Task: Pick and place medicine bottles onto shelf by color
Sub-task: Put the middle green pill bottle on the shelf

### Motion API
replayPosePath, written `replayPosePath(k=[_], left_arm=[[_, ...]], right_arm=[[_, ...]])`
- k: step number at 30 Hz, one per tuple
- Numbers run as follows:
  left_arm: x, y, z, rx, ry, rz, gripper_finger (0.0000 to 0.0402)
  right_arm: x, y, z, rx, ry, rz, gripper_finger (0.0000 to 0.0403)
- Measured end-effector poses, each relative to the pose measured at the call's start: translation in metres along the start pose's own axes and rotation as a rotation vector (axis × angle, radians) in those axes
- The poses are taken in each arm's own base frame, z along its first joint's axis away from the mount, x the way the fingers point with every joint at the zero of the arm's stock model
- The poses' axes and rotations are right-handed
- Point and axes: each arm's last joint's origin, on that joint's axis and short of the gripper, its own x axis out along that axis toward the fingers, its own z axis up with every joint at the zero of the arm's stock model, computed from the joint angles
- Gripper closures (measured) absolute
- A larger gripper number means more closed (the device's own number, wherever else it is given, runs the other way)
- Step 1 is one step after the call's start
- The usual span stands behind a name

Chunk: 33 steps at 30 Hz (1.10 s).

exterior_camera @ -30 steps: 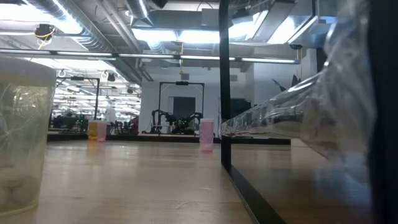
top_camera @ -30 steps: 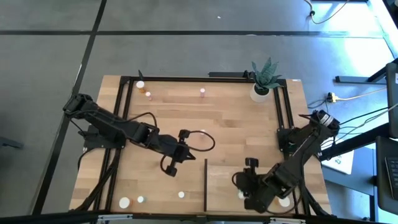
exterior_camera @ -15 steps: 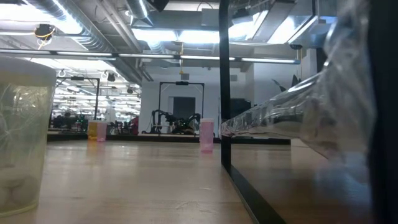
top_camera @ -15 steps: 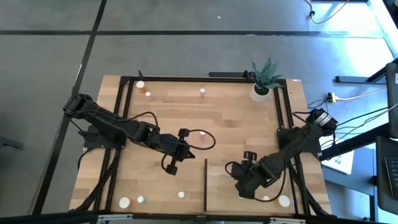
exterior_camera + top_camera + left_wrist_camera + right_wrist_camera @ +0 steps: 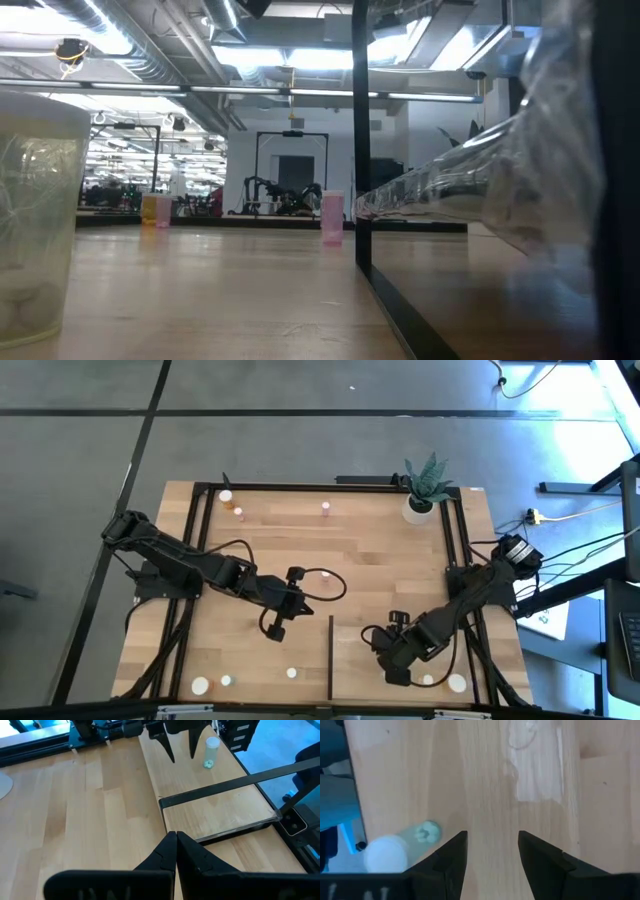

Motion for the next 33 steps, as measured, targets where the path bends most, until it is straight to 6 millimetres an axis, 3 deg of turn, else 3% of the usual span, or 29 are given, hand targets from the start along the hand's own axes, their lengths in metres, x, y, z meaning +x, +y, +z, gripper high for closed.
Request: replayPosePath(k=[8,15,33], left_arm=[[0.0,-0.0001,-0.0001,0.0,0.001,-0.005,0.0401],[-0.0003,-0.0044,0.0,0.031,-0.003,-0.142,0.0401],[-0.0003,-0.0042,0.0,0.032,-0.002,-0.141,0.0401]], right_arm=[[0.0046,0.0004,-0.0018,-0.001,0.012,0.032,0.0225],[0.0044,0.003,-0.001,-0.003,-0.004,0.052,0.0225],[0.0041,0.0068,0.0015,-0.001,-0.015,0.105,0.0225]])
